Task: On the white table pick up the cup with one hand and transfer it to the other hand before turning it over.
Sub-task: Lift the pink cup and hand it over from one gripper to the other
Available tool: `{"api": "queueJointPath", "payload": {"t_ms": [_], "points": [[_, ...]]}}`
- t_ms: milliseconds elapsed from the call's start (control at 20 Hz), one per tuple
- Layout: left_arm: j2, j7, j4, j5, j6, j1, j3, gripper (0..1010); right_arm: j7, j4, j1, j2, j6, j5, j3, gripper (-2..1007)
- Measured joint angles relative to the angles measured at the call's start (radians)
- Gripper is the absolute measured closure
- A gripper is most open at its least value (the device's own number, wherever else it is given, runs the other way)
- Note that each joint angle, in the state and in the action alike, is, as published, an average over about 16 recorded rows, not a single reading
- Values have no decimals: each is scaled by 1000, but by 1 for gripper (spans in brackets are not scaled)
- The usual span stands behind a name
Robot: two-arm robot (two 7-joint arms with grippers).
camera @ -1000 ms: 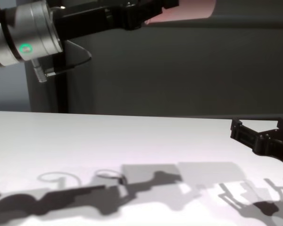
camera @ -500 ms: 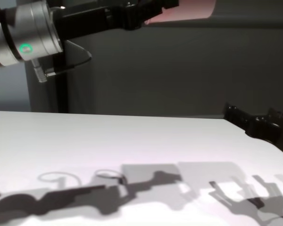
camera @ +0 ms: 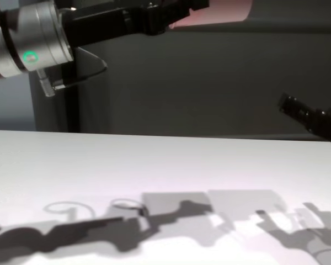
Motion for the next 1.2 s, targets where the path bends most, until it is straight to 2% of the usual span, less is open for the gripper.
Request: {"api": "queueJointPath", "payload": {"t_ms": [350, 600, 900, 1200], "points": [[0, 0, 0, 0, 0, 0, 0, 962, 67, 3, 6, -22, -17, 143, 48, 3], [0, 0, 0, 0, 1, 0, 0, 962, 109, 14, 14, -40, -27, 252, 73, 3], [0, 0, 0, 0, 1, 0, 0, 962, 151, 35, 31, -54, -26, 360, 91, 3], [0, 0, 0, 0, 1, 0, 0, 962, 190, 61, 55, -62, -17, 448, 98, 3]]}}
